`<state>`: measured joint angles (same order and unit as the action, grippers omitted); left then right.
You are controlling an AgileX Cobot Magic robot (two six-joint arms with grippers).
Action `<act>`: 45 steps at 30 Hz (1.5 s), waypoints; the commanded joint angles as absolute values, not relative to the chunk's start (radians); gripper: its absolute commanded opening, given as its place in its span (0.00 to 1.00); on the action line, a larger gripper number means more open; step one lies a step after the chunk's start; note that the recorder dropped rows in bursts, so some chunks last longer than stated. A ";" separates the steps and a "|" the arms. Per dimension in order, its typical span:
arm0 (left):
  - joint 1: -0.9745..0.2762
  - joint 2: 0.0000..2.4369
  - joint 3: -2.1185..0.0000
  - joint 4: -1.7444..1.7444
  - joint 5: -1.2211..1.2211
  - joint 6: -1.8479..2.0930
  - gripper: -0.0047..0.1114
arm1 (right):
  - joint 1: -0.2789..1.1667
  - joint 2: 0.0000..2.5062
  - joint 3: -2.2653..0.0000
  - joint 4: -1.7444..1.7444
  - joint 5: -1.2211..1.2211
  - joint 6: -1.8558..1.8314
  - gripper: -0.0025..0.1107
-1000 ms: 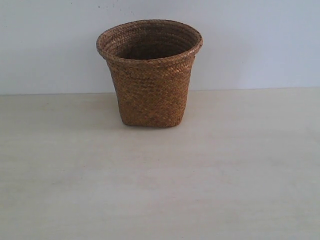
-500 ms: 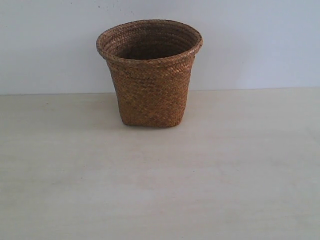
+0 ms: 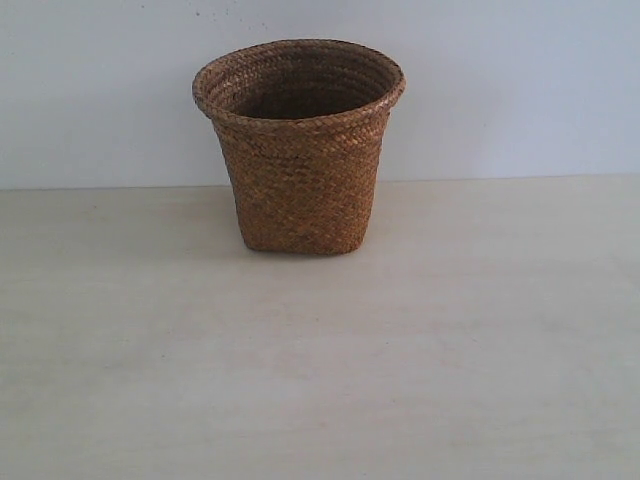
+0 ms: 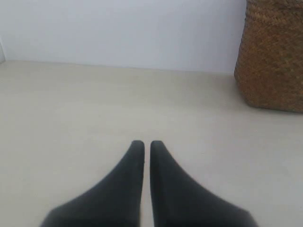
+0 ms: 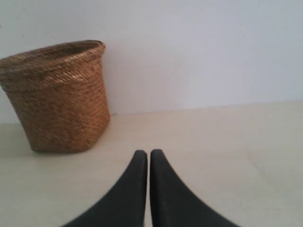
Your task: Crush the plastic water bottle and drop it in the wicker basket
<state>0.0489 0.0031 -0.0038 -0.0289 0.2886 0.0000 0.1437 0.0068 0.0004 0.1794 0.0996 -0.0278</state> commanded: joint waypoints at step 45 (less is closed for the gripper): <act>0.047 0.000 0.000 -0.040 0.291 0.000 0.07 | -0.026 0.000 0.000 0.114 0.386 0.014 0.02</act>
<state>0.0489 0.0031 -0.0038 -0.0289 0.2886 0.0000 -0.0221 0.0053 0.0004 0.1205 0.3854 0.0138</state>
